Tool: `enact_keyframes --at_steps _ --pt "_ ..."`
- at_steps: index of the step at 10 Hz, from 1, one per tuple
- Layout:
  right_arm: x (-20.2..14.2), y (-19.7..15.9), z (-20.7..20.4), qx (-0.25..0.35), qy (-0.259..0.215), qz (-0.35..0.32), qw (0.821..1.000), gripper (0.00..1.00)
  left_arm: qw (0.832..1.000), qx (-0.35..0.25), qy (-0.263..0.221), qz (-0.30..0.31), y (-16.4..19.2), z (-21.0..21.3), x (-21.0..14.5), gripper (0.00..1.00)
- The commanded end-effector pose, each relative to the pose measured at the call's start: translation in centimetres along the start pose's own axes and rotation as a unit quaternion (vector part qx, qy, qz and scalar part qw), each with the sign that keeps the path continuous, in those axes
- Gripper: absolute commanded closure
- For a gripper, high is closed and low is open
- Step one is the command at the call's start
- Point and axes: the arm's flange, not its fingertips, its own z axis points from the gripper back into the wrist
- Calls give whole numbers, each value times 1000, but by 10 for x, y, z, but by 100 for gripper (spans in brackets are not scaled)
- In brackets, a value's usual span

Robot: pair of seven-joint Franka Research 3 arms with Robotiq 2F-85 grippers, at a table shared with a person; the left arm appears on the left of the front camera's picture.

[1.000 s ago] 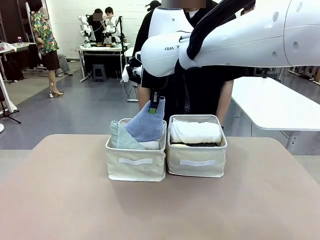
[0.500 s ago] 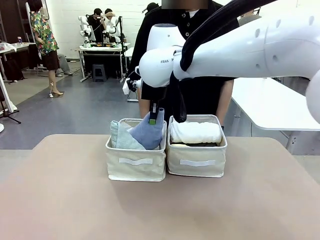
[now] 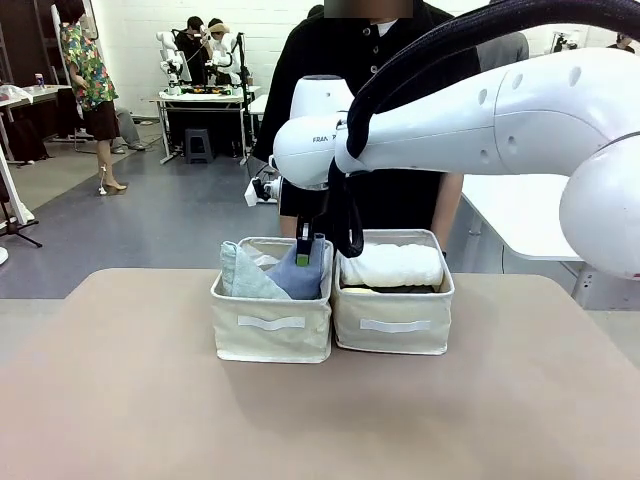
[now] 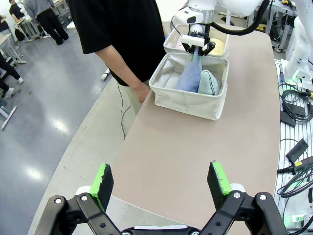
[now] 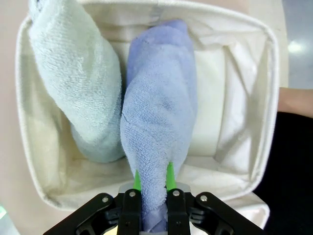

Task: Sort the towels based on their folding style.
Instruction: Pick up another triangle-folded towel from the table and place it in the left Fabric basket.

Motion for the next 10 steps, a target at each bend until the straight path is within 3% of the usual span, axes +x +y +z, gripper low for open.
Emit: enact_keyframes --at_steps 1,5,6,7,8,9,10 --pt "9 -8 -6 46 -10 14 999 81 1000 0 1 0 -2 0 0 0" --pt "13 -9 -22 51 -4 22 998 81 1000 0 1 0 -2 0 0 0" --pt "13 -8 -18 45 -11 30 998 75 1000 0 1 0 -2 0 0 0" --pt "13 -7 -15 38 -15 33 999 22 1000 0 1 0 -2 0 0 0" --pt "13 -5 -13 36 -13 36 999 15 1000 0 1 0 -2 0 0 0" --pt "12 -5 -12 33 -11 37 999 0 1000 0 1 0 -2 0 0 0" --pt "11 -5 -13 32 -10 38 999 0 1000 0 1 0 -2 0 0 0"
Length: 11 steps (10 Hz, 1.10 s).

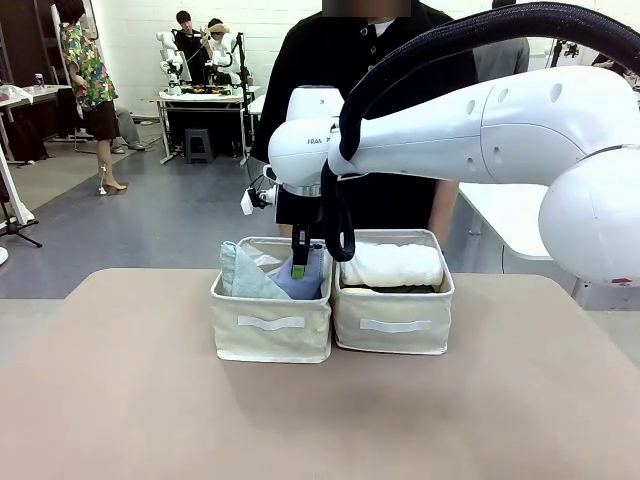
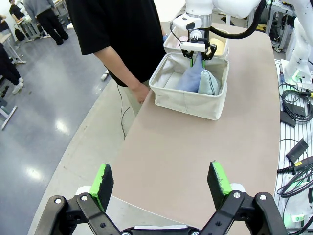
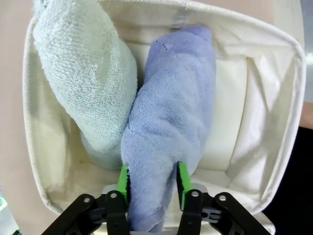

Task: Sort the towels based on their folding style.
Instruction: Pick up another triangle-folded towel from the table and place it in the left Fabric basket.

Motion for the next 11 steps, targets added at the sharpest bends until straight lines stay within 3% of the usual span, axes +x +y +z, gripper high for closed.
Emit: enact_keyframes --at_steps 1,8,9,11 --pt "3 -3 2 -3 -7 12 1000 0 1000 0 1 0 -2 0 0 0" --pt "1 1 7 1 0 25 1000 0 1000 0 1 0 -2 0 0 0" --pt "-3 7 18 -8 -6 16 1000 0 1000 0 1 0 -2 0 0 0" --pt "-35 45 70 -78 -22 2 997 0 1000 0 1 0 -2 0 0 0"
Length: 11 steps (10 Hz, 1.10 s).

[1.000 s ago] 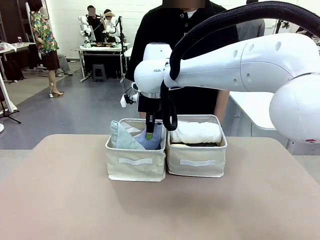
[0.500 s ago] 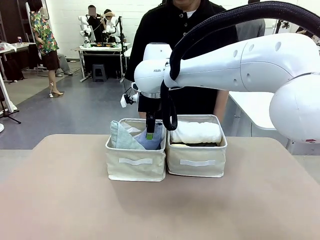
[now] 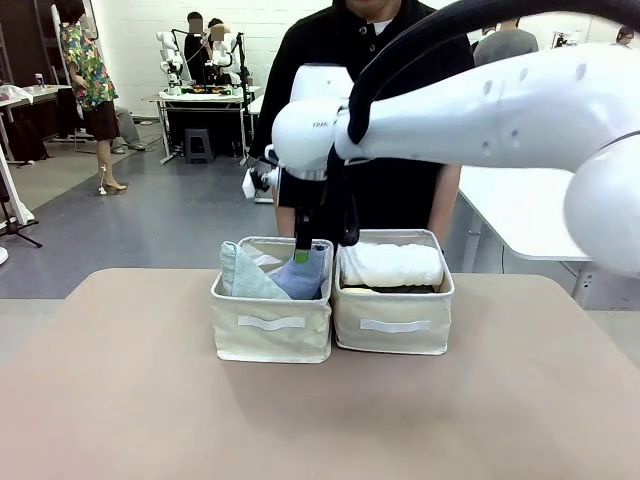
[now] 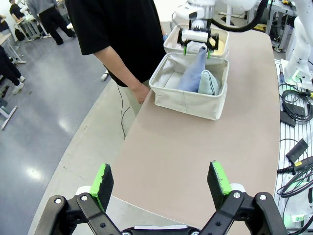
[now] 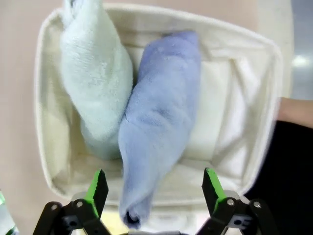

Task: Sort the towels based on their folding style.
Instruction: Pick up another triangle-folded towel from the table and place it in the left Fabric basket.

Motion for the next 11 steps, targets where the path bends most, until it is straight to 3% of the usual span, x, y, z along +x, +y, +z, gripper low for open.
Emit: enact_keyframes --at_steps 1,3,6,8,11 --pt "-64 69 56 -76 3 -48 996 0 1000 0 1 -1 -2 0 0 0" --pt "-127 124 84 -110 13 -106 988 0 1000 0 1 -1 -2 0 0 0" --pt "-213 188 100 -129 -19 -188 974 0 1000 0 1 -1 -2 0 0 0" --pt "-235 205 108 -148 -44 -209 966 0 1000 0 1 -1 -2 0 0 0" --pt "-241 199 111 -132 -19 -214 968 0 1000 0 1 -1 -2 0 0 0"
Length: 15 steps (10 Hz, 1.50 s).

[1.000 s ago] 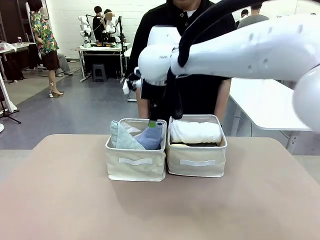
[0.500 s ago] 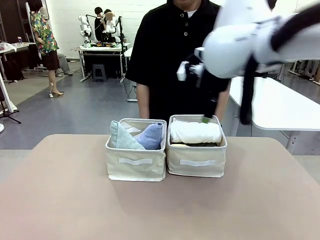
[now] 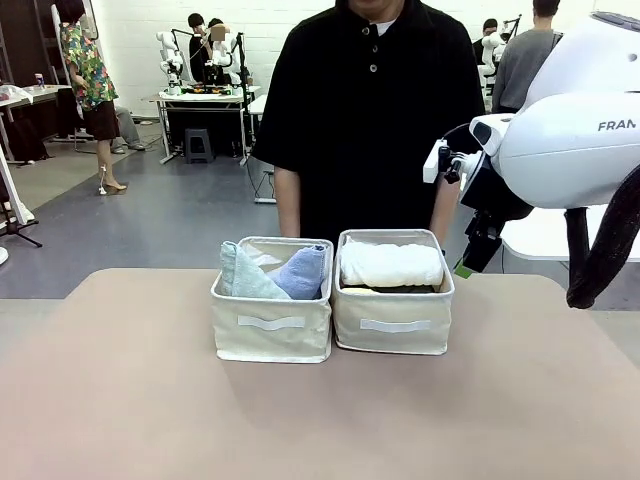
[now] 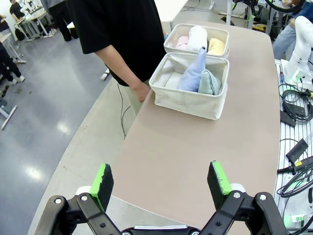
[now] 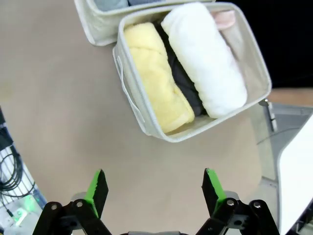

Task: Sort the towels based on their folding style.
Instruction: Pick up another triangle-folded towel from the table and place it in the left Fabric basket.

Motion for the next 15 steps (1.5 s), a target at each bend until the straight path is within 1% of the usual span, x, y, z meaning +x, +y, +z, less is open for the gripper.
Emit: enact_keyframes --at_steps 1,4,5,6,7,8,9,10,11,12,13,15 --pt "6 -4 -3 2 11 0 1000 0 1000 0 1 -1 -2 0 1 0" --pt "6 -4 -3 2 11 0 1000 0 1000 0 1 -1 -2 0 1 0" --pt "3 -2 -3 1 4 6 1000 0 1000 0 1 -1 -2 0 1 0" --pt "-11 -12 29 47 -32 37 998 0 1000 0 1 -1 -2 0 1 0" --pt "-31 -24 66 75 -86 44 993 0 1000 0 1 -1 -2 0 1 0" --pt "-55 -38 99 89 -142 41 985 0 1000 0 1 -1 -2 0 1 0" --pt "-87 -56 125 94 -194 23 976 0 1000 0 1 -1 -2 0 1 0" --pt "-116 -71 139 111 -238 7 965 0 1000 0 1 -1 -2 0 1 0" --pt "-145 -86 148 117 -278 -10 953 0 1000 0 1 -1 -2 0 1 0" --pt "-176 -97 154 127 -320 -2 939 0 1000 0 1 -1 -2 0 1 0" --pt "-208 -108 157 121 -352 -22 928 0 1000 0 1 -1 -2 0 1 0" --pt "-259 -126 155 110 -379 -20 919 0 1000 0 1 -1 -2 0 1 0"
